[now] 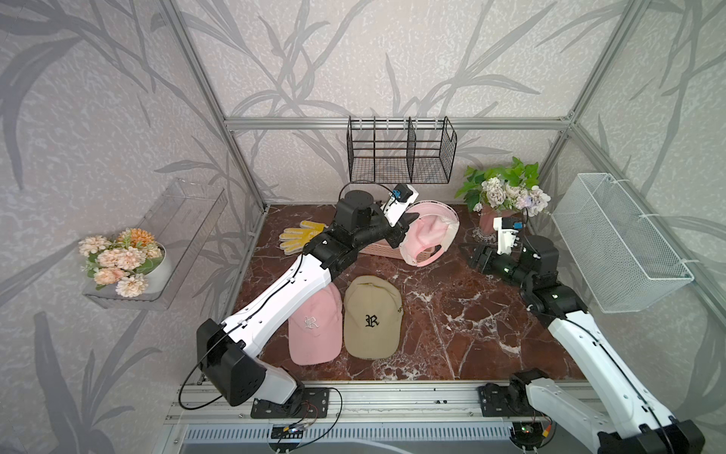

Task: Turn the baseball cap inside out
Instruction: Turn over the baseball cap.

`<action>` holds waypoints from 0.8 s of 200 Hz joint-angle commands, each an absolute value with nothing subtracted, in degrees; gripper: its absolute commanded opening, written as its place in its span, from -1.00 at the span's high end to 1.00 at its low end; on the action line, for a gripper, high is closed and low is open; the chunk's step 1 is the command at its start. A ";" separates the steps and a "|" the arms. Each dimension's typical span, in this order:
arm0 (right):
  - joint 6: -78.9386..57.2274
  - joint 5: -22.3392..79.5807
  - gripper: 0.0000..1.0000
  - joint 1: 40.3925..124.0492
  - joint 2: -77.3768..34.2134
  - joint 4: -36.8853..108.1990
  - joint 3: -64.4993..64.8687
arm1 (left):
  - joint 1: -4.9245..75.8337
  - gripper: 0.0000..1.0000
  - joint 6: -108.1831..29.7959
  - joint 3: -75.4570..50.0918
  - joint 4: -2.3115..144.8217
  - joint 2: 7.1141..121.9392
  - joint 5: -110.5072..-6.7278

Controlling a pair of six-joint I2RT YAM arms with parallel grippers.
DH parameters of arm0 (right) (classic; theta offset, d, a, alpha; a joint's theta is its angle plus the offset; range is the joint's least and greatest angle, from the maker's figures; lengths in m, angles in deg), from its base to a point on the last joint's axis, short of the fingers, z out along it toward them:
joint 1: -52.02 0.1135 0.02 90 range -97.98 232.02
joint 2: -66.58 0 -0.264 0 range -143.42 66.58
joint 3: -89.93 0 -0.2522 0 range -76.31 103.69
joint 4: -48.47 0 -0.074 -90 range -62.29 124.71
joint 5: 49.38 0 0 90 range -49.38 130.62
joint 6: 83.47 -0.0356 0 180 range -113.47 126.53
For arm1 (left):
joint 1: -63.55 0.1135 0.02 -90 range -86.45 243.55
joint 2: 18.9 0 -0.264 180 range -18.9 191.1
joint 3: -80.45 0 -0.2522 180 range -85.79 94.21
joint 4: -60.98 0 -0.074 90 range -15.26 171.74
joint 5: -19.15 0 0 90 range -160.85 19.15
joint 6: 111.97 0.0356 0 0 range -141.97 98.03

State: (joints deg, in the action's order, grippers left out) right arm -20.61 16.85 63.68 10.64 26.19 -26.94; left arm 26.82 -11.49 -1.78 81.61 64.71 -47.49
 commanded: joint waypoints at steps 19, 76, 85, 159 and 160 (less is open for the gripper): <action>-16.21 14.22 -0.27 63.62 5.42 32.53 -25.45 | 26.65 1.00 -12.92 1.75 82.57 63.89 -40.36; -15.91 20.64 0.89 64.42 4.14 33.26 -25.33 | 26.64 1.00 -16.86 2.01 81.24 64.91 -42.24; -15.59 24.06 1.00 65.33 4.83 31.18 -25.16 | 26.64 1.00 -18.15 2.06 80.58 65.33 -44.54; -18.49 27.94 0.99 67.84 7.97 20.41 -24.34 | 26.40 1.00 -25.13 2.66 78.55 68.82 -61.22; -18.51 27.69 0.98 67.79 7.92 20.44 -24.35 | 26.39 1.00 -25.18 2.69 78.58 68.86 -60.98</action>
State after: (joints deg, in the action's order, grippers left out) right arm -17.24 29.57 67.70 7.19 24.38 -26.00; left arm 25.86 -22.05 -0.40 82.35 68.03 -53.85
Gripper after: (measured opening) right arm 0.059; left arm 0.080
